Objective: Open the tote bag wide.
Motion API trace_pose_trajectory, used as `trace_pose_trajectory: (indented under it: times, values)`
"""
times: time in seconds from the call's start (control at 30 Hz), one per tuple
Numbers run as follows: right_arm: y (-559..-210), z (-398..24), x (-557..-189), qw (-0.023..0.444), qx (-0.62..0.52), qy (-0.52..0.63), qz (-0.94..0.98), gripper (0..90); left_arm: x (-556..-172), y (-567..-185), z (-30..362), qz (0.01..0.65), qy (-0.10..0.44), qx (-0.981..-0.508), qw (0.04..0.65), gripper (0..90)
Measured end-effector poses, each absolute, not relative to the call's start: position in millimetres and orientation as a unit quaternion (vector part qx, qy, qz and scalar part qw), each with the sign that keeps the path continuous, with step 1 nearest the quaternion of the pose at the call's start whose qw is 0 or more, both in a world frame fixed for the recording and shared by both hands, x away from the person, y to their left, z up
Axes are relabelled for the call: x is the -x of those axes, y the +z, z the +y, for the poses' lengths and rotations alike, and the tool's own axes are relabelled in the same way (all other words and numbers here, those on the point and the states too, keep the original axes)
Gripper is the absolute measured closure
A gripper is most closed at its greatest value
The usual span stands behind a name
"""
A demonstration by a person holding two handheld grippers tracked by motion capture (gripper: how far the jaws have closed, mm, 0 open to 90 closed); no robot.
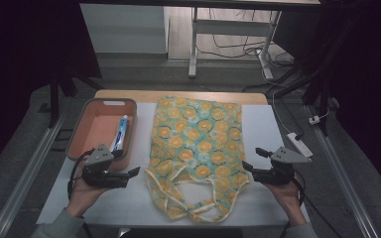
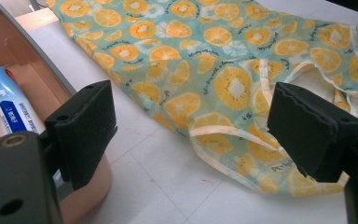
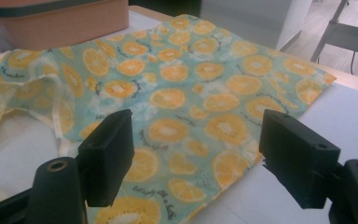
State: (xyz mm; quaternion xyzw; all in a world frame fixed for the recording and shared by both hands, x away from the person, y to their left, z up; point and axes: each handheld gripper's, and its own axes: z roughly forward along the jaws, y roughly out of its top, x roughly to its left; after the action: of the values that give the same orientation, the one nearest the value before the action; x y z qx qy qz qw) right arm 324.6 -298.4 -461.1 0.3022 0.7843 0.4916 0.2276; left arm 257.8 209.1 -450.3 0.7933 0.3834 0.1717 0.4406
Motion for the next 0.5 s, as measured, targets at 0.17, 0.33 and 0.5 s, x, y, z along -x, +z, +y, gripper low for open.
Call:
trace_pose_trajectory:
  times: [0.17,0.33,0.5]
  values:
    - [-455.3,-287.7,-324.8,0.225,-0.302,0.484,0.79,26.1,-258.2,-449.6,210.8,0.387,0.174,-0.792,0.439,16.3]
    - [-452.0,-278.4,-323.7,0.224,-0.3,0.497,0.783,27.0,-256.3,-451.1,207.7,0.38,0.173,-0.799,0.432,16.4]
    - [-458.1,-270.1,-321.9,0.233,-0.268,0.467,0.81,27.1,-256.3,-449.8,204.8,0.373,0.176,-0.803,0.43,16.6]
